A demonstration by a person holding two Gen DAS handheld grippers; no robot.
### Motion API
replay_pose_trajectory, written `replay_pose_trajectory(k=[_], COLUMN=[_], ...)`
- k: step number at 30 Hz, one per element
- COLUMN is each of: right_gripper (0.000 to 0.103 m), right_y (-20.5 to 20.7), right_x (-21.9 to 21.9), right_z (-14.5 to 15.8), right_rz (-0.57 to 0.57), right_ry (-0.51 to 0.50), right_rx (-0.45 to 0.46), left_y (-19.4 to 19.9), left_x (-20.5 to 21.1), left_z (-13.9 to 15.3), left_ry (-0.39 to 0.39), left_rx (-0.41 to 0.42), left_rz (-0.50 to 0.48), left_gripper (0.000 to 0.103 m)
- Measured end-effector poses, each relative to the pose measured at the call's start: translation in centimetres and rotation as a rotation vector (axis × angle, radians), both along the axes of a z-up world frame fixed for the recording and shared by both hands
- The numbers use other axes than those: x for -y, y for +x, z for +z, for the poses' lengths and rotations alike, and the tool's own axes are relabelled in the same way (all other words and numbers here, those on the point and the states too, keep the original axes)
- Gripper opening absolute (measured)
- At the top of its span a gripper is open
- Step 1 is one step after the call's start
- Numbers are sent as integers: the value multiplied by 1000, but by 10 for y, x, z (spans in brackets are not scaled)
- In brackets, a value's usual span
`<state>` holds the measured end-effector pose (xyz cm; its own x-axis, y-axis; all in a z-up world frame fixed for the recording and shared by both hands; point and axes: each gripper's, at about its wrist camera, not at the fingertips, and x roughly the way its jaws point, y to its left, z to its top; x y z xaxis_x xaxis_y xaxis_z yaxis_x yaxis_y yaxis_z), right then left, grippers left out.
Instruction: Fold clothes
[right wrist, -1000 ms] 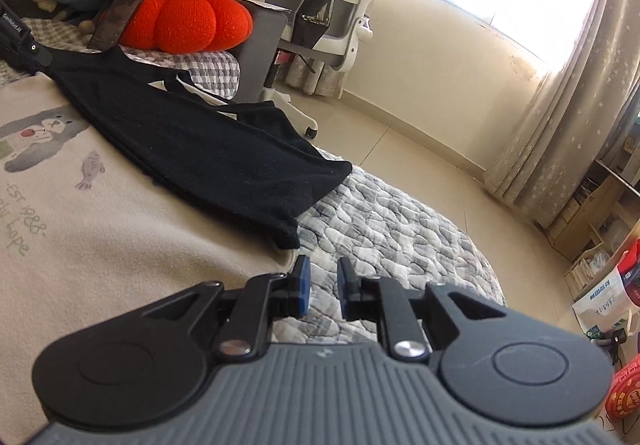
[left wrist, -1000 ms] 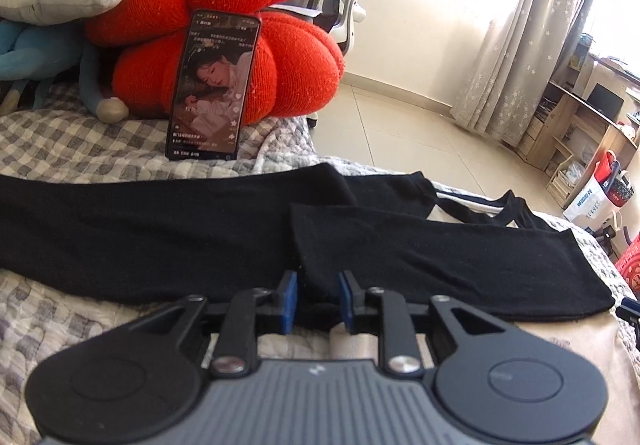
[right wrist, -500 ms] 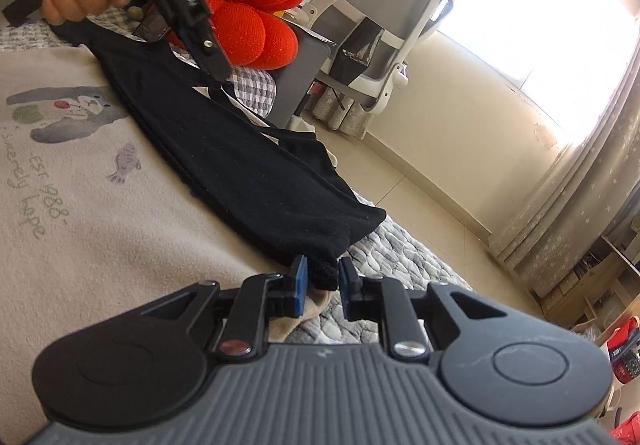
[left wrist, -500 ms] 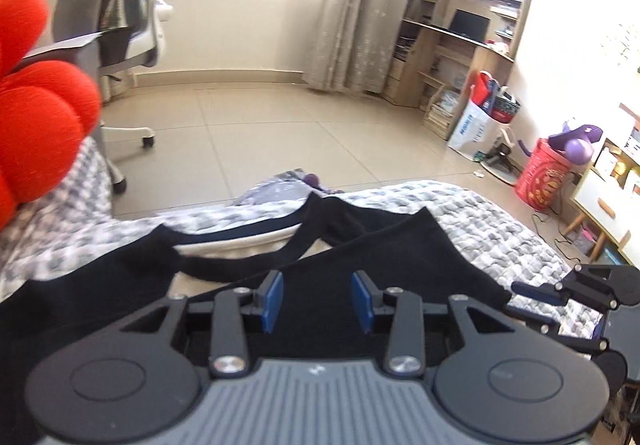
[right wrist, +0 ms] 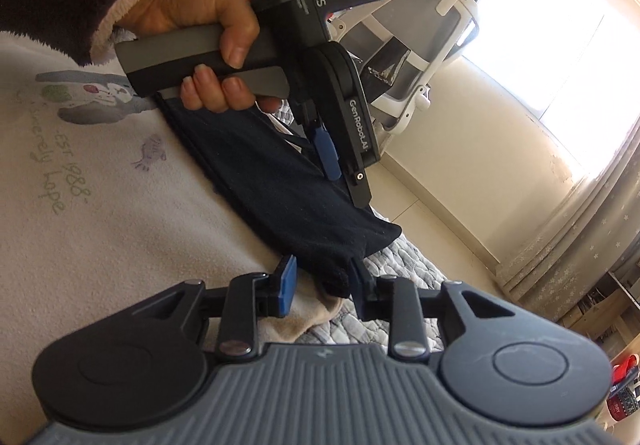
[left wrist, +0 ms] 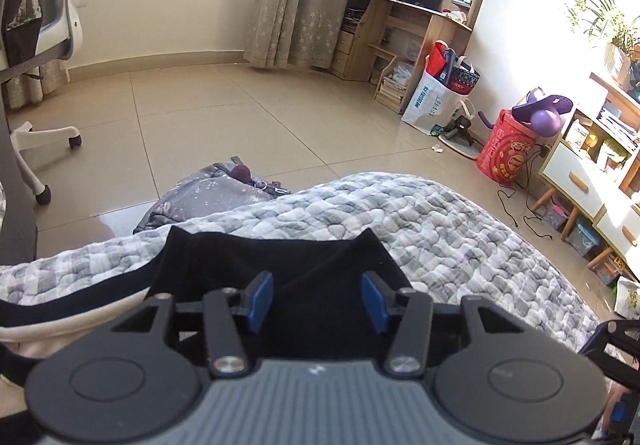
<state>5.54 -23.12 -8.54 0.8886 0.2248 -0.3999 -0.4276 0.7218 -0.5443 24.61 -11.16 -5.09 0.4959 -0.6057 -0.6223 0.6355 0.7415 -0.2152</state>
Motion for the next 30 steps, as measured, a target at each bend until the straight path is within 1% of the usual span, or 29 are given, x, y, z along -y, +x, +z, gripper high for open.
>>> replay_pose_trajectory(k=[3,5,9,14,17,18,19,20,21,22,25,27,30], right_gripper=[31,31,31,31,30,28,25,16,9,8,6,6,6], right_y=[1,1,-1,-1,1,1,1,2,3,4,1,-1,-3], right_x=[-1,-3,-7,-14,-15,-15,-15,-15,-15,-14,-11,-7,-4], right_z=[-2,-4,-7,-11,-12,-12,-12,-12,-14,-14,-9,-3,0], right_rz=[8,10,18,26,30,31,30,24,15,6,-24,-43,-59], right_ry=[3,-12,-43,-104,-130,-132,-134,-138,-144,-147,-118,-88,-75], right_rx=[1,12,31,64,70,70,68,66,65,68,87,97,98], left_y=[6,12,23,25,27,28,29,29,29,28,23,21,21], left_x=[0,-2,-3,12,25,29,32,34,35,36,37,37,39], left_z=[-2,-3,-6,-3,-5,-6,-7,-7,-7,-8,-6,-5,-4], left_ry=[3,-3,-34,-73,-67,-64,-64,-66,-73,-81,-101,-120,-141], left_rx=[0,-5,-25,-42,-50,-53,-54,-55,-56,-55,-19,-12,-8], left_rz=[-24,-35,-56,-134,-157,-159,-156,-151,-148,-143,-121,-109,-96], left_gripper=[51,51,49,47,45,40,32,26,9,3,2,2,2])
